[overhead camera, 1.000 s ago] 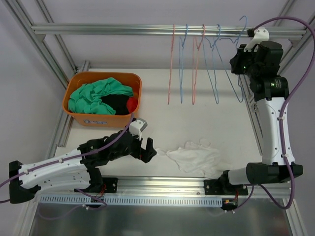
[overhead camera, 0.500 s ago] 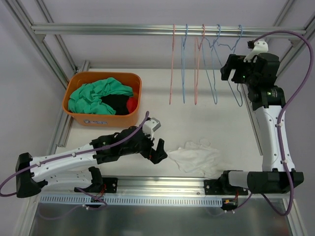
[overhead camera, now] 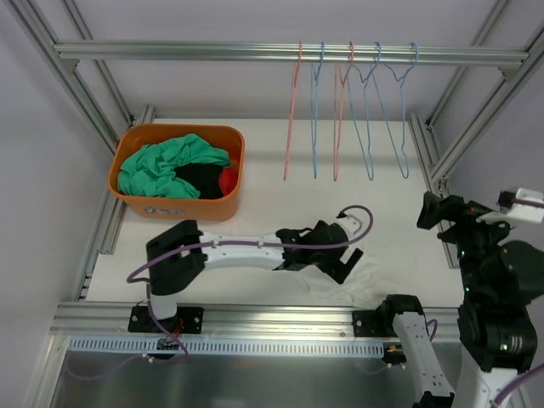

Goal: Remove the tank top from the hanger

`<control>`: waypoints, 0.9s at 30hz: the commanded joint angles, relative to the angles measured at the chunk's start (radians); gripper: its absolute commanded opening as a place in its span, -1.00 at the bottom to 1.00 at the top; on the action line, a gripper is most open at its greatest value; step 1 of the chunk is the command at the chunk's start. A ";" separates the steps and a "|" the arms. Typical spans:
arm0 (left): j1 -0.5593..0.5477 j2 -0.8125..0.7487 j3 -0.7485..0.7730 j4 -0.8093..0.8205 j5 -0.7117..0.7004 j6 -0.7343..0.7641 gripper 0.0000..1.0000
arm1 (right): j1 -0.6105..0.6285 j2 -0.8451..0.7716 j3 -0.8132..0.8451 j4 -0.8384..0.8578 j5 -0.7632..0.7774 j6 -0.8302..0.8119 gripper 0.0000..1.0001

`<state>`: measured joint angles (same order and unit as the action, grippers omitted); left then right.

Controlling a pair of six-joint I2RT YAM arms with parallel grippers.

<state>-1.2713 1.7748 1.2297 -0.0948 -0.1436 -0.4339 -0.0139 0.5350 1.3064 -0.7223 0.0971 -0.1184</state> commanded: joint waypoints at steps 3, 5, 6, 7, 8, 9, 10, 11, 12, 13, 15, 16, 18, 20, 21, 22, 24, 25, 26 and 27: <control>-0.059 0.234 0.207 0.000 -0.070 0.067 0.97 | -0.004 -0.070 0.043 -0.153 -0.051 -0.009 0.99; -0.083 0.296 0.272 -0.026 -0.080 0.070 0.97 | -0.004 -0.082 0.085 -0.192 -0.085 -0.030 0.99; -0.094 0.357 0.296 -0.045 -0.105 0.075 0.97 | -0.004 -0.093 0.094 -0.200 -0.086 -0.035 0.99; -0.108 0.388 0.319 -0.089 -0.129 0.092 0.98 | -0.004 -0.098 0.109 -0.206 -0.102 -0.041 0.99; -0.138 0.420 0.371 -0.120 -0.160 0.101 0.97 | -0.004 -0.102 0.116 -0.210 -0.140 -0.046 0.99; -0.151 0.472 0.396 -0.149 -0.221 0.109 0.97 | -0.004 -0.113 0.119 -0.212 -0.148 -0.055 0.99; -0.163 0.491 0.415 -0.201 -0.246 0.109 0.74 | -0.004 -0.119 0.122 -0.213 -0.155 -0.056 0.99; -0.169 0.498 0.424 -0.218 -0.263 0.101 0.45 | -0.003 -0.124 0.125 -0.215 -0.166 -0.058 0.99; -0.177 0.485 0.415 -0.227 -0.277 0.093 0.04 | -0.004 -0.130 0.125 -0.213 -0.168 -0.059 0.99; -0.177 0.463 0.397 -0.235 -0.321 0.061 -0.43 | -0.004 -0.136 0.125 -0.213 -0.168 -0.059 0.99; -0.177 0.364 0.318 -0.246 -0.373 0.040 -1.00 | -0.003 -0.142 0.123 -0.209 -0.166 -0.058 0.99; -0.177 0.327 0.294 -0.256 -0.430 0.025 -1.00 | -0.004 -0.145 0.123 -0.207 -0.166 -0.056 0.99; -0.177 0.174 0.211 -0.293 -0.490 0.005 -1.00 | -0.004 -0.148 0.117 -0.203 -0.165 -0.056 0.99; -0.177 0.051 0.136 -0.313 -0.560 -0.009 -1.00 | -0.003 -0.155 0.110 -0.190 -0.162 -0.052 0.99; -0.177 -0.072 0.116 -0.333 -0.583 -0.012 -1.00 | -0.004 -0.158 0.094 -0.184 -0.162 -0.049 0.99; -0.175 -0.131 0.100 -0.344 -0.603 -0.019 -1.00 | -0.003 -0.162 0.084 -0.177 -0.162 -0.046 0.99; -0.163 -0.303 0.067 -0.384 -0.666 -0.031 -1.00 | -0.003 -0.170 0.062 -0.160 -0.165 -0.035 0.99; -0.137 -0.352 0.054 -0.401 -0.678 -0.046 -1.00 | -0.003 -0.171 0.056 -0.149 -0.165 -0.032 0.99; -0.116 -0.400 0.054 -0.422 -0.677 -0.058 -1.00 | -0.003 -0.176 0.048 -0.143 -0.165 -0.026 0.99; -0.091 -0.481 0.056 -0.472 -0.672 -0.083 -1.00 | -0.003 -0.175 0.042 -0.140 -0.165 -0.026 0.99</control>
<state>-1.4212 1.4986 1.2865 -0.4568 -0.7002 -0.4408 -0.0135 0.3695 1.3640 -0.9173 -0.0517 -0.1570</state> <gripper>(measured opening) 0.047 0.993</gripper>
